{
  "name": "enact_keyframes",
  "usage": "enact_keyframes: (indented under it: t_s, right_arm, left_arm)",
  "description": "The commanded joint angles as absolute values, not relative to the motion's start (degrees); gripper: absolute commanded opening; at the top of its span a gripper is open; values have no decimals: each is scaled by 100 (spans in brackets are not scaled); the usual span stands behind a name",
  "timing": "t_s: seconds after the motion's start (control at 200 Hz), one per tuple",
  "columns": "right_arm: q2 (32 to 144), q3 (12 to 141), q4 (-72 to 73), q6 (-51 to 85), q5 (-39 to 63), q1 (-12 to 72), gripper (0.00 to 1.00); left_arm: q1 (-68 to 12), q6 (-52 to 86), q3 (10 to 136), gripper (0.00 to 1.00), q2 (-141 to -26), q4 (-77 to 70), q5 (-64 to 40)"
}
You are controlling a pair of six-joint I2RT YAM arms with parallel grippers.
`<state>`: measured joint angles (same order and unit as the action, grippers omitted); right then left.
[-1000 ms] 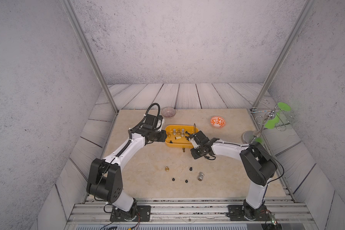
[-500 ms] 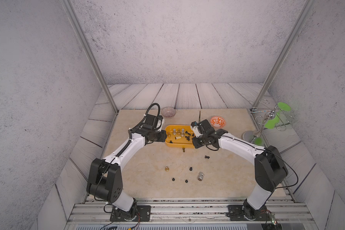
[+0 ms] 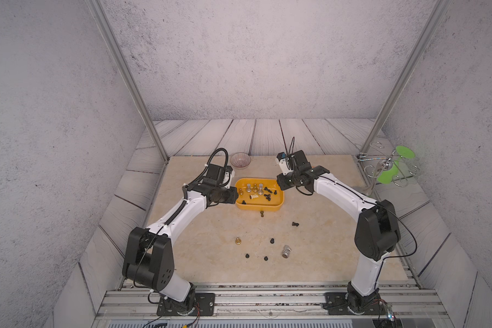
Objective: Put the chess pieces into the storage box
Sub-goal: Pick up the chess piece at the center of the board, then place the chess piece in the storage box.
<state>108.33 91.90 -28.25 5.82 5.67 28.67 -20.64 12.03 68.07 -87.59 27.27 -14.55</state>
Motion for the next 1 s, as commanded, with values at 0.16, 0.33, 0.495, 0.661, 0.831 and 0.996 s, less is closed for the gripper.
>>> enact_keyframes:
  t_s: [0.16, 0.33, 0.495, 0.661, 0.831, 0.996]
  right_arm:
    - [11735, 9972, -3144, 431, 677, 2822, 14]
    - [12120, 10280, -3243, 448, 703, 2783, 14]
    - [12354, 10439, -3287, 448, 703, 2762, 14]
    - [12481, 10554, -3322, 457, 712, 2735, 16]
    - [12553, 10643, -3348, 457, 734, 2711, 18]
    - [12577, 10705, -3349, 477, 765, 2691, 21]
  left_arm:
    - [-2025, 1222, 6706, 34, -8601, 2803, -1533]
    - [-2025, 1239, 6699, 34, -8610, 2801, -1597]
    - [-2029, 1247, 6680, 34, -8596, 2812, -1608]
    - [-2030, 1249, 6707, 34, -8626, 2803, -1657]
    - [-2030, 1270, 6741, 34, -8647, 2797, -1696]
    - [-2030, 1266, 6741, 34, -8647, 2809, -1688]
